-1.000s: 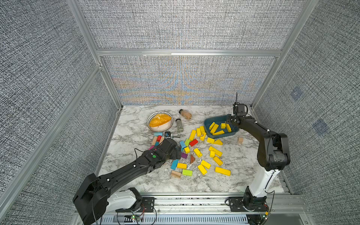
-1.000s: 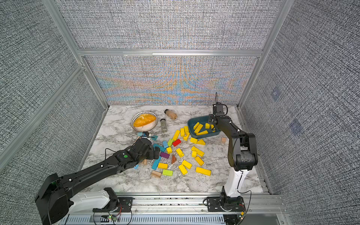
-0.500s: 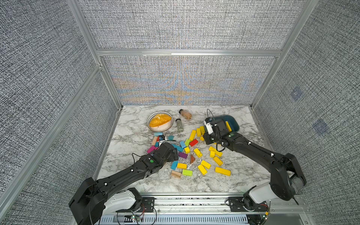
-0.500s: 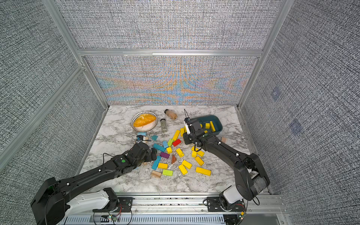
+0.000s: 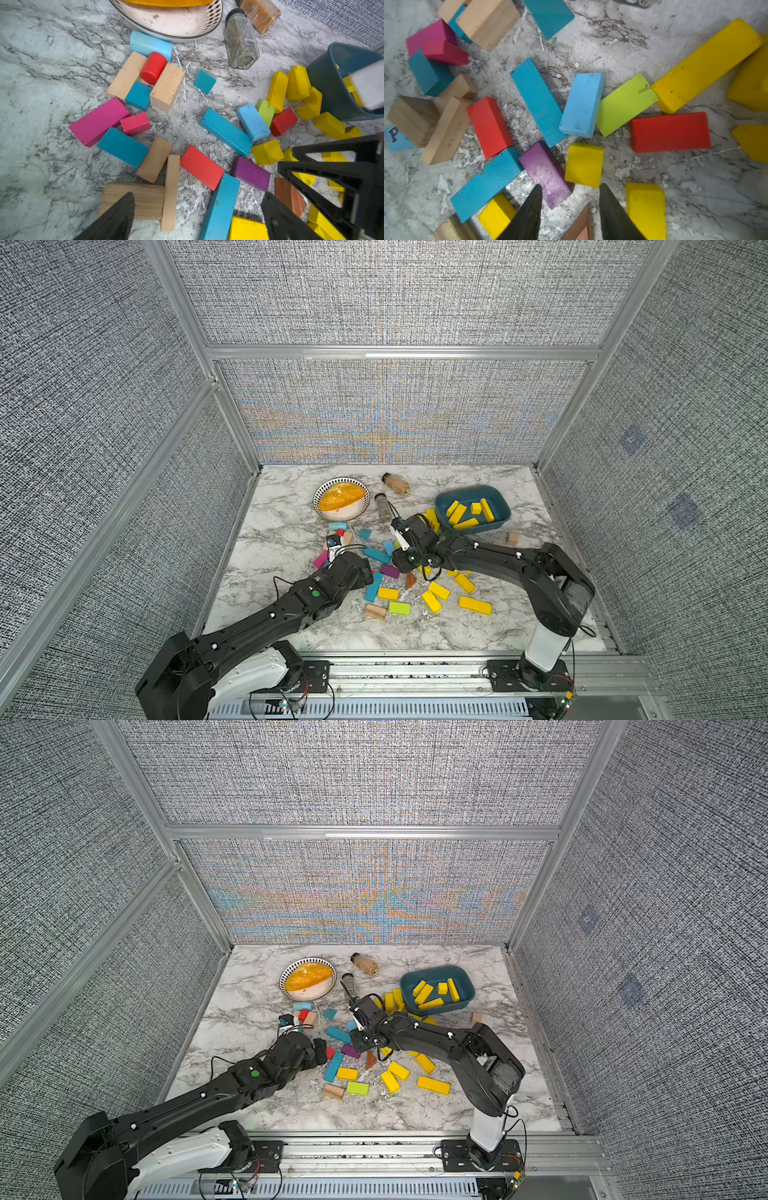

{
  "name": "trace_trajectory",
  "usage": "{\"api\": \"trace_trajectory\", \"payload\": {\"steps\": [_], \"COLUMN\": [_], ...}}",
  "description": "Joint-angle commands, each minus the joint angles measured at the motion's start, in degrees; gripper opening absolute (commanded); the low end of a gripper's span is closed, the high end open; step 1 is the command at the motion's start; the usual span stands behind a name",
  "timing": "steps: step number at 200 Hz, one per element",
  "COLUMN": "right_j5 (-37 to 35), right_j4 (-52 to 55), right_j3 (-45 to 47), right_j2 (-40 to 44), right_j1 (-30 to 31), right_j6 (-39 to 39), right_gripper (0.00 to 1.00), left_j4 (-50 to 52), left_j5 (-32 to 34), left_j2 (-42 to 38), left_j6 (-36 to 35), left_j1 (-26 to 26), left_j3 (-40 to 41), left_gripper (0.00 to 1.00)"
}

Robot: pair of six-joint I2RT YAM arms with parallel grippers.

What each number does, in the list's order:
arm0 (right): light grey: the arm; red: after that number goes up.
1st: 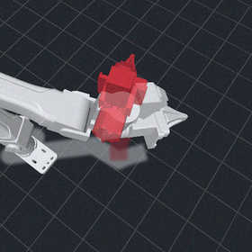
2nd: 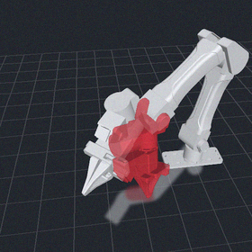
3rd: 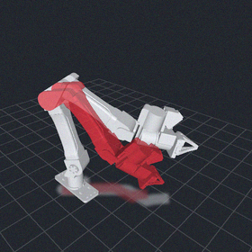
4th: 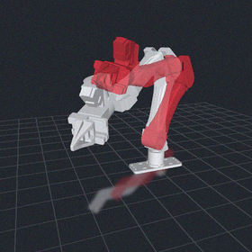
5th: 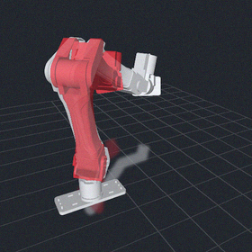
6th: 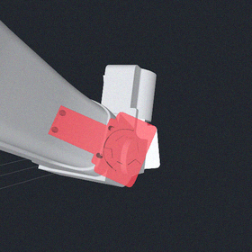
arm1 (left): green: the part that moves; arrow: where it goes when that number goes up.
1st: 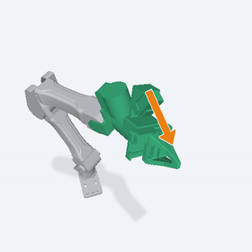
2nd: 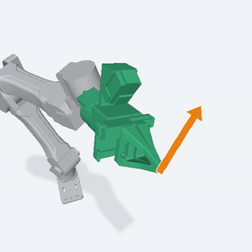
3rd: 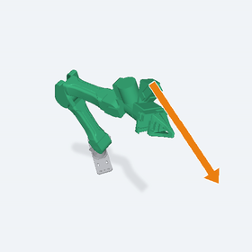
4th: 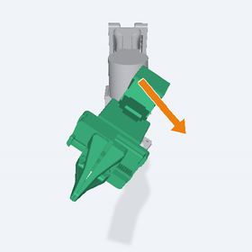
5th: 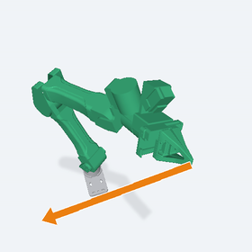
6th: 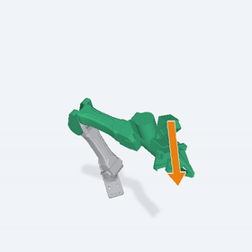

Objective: Pick out the yellow building blocks
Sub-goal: Pick up the building block from the center of the board.

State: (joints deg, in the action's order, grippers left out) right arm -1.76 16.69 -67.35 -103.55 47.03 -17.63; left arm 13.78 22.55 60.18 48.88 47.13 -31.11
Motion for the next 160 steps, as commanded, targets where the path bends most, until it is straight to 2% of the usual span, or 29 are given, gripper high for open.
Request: {"api": "trace_trajectory", "payload": {"steps": [1, 92, 121, 160], "right_j5": [-5.3, -3.4, -3.7, -6.4], "right_j4": [3.1, 2.8, 3.0, 5.7], "right_j3": [-1.8, -4.3, -5.2, -6.3], "right_j2": [-1.7, -7.1, -7.6, -3.2], "right_j1": [0.5, 0.8, 0.8, 0.7], "right_j6": [-1.7, -3.2, -3.6, -2.9], "right_gripper": [0.47, 0.45, 0.37, 0.25], "left_j4": [0.5, -0.1, -0.2, -0.1], "left_j5": [1.0, 1.4, 1.6, 1.6], "left_j2": [-0.2, -0.1, 0.1, 0.8], "left_j6": [-0.3, -0.6, -0.9, -1.7], "left_j1": [0.0, 0.0, 0.0, 0.0], "left_j3": [-0.1, 0.0, -0.2, -1.1], "left_gripper": [0.96, 0.96, 0.96, 0.96]}}
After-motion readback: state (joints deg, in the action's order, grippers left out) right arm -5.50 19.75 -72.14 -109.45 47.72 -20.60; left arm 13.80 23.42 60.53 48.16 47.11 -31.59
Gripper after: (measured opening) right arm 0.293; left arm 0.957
